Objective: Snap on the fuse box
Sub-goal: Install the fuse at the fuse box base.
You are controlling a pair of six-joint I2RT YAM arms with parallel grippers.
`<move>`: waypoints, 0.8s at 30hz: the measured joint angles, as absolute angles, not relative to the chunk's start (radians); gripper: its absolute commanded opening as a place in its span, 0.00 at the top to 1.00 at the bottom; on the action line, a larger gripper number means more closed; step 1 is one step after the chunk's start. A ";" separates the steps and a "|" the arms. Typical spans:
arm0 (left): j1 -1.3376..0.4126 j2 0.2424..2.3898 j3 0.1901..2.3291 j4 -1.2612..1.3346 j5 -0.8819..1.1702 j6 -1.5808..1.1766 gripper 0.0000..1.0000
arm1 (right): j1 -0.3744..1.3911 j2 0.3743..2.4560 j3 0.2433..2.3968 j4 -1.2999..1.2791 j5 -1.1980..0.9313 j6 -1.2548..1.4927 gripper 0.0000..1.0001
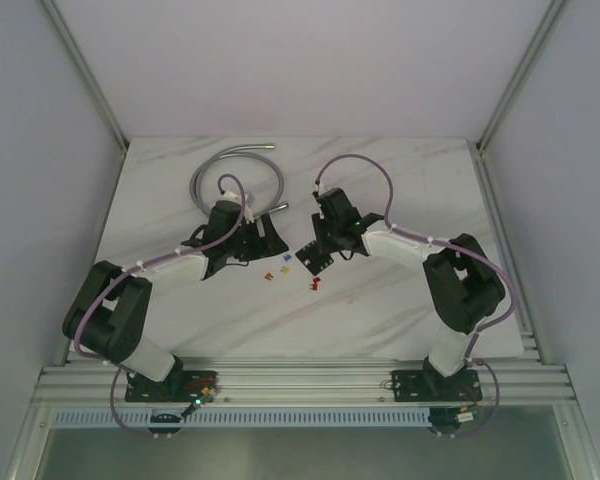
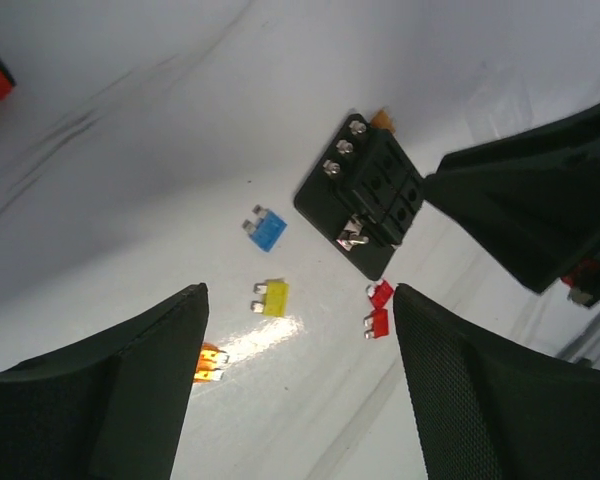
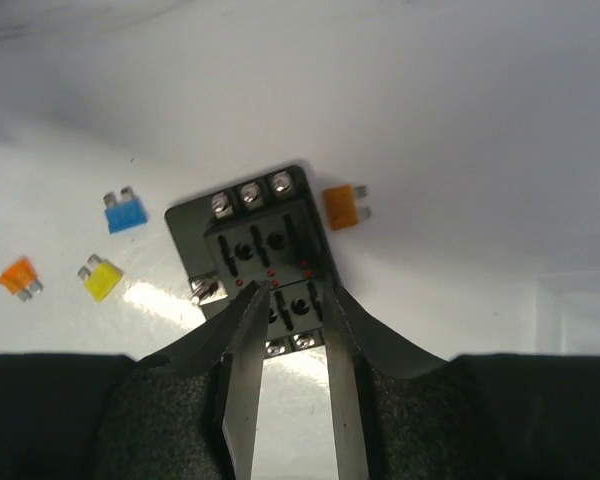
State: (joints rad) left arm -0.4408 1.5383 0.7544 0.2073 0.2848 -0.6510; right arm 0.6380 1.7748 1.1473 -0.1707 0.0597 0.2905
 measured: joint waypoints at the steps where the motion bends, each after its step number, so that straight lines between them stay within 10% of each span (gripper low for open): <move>1: -0.443 1.538 0.759 0.195 0.271 -0.646 0.22 | 0.645 1.774 1.142 -0.171 0.056 0.291 0.62; 24: -0.632 1.606 0.897 -0.133 -0.183 -0.563 0.37 | 0.674 1.625 1.003 -0.158 0.075 0.313 0.25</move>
State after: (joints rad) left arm -0.6323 1.6062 0.8967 -0.1326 -0.1833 -0.5629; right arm 0.6743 1.6249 1.0027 -0.1581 0.0753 0.3130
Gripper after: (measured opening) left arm 0.626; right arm 0.720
